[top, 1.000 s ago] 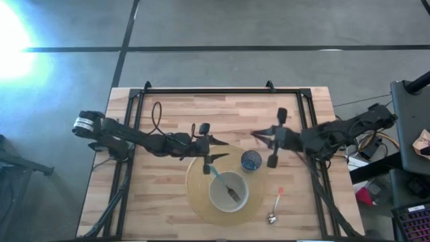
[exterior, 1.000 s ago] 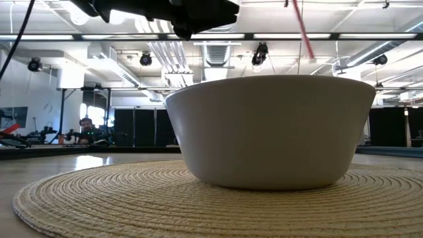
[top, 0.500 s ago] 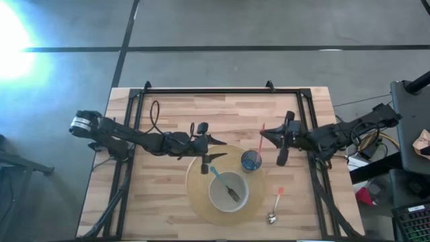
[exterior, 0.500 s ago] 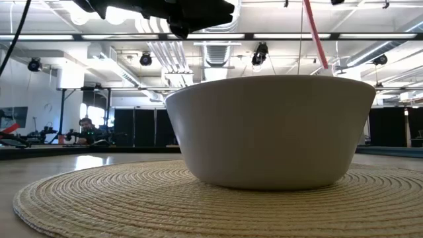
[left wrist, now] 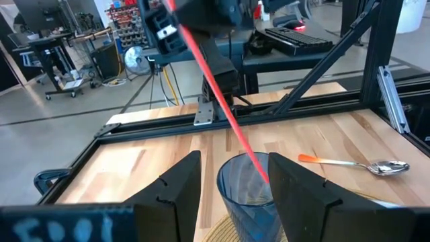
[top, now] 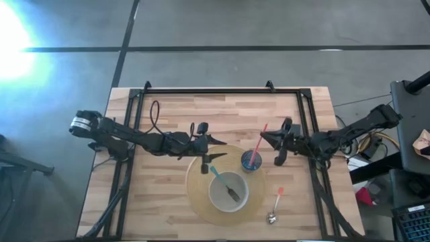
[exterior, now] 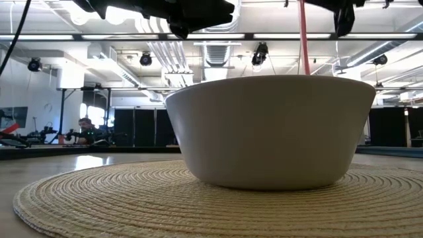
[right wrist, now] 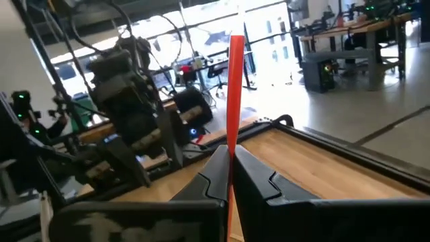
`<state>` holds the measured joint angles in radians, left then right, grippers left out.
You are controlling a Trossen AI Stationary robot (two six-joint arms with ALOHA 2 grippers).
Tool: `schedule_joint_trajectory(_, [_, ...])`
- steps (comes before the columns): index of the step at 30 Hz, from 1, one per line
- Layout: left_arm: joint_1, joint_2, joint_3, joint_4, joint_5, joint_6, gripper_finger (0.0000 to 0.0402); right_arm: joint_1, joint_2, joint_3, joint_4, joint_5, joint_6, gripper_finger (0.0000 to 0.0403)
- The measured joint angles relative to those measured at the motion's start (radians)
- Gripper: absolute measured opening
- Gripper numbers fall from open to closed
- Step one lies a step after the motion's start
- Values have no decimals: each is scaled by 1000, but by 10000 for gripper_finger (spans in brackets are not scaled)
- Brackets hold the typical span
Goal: Pick & Place Utensil
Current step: Put the pink straw into the blue cup on the brown mat
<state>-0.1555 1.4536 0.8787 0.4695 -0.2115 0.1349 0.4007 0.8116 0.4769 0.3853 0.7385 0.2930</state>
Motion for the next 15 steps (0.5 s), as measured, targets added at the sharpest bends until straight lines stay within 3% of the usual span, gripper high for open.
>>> schedule_joint_trajectory(15, [0,0,0,0,0,0,168,0,8,-139,53,51,135,8])
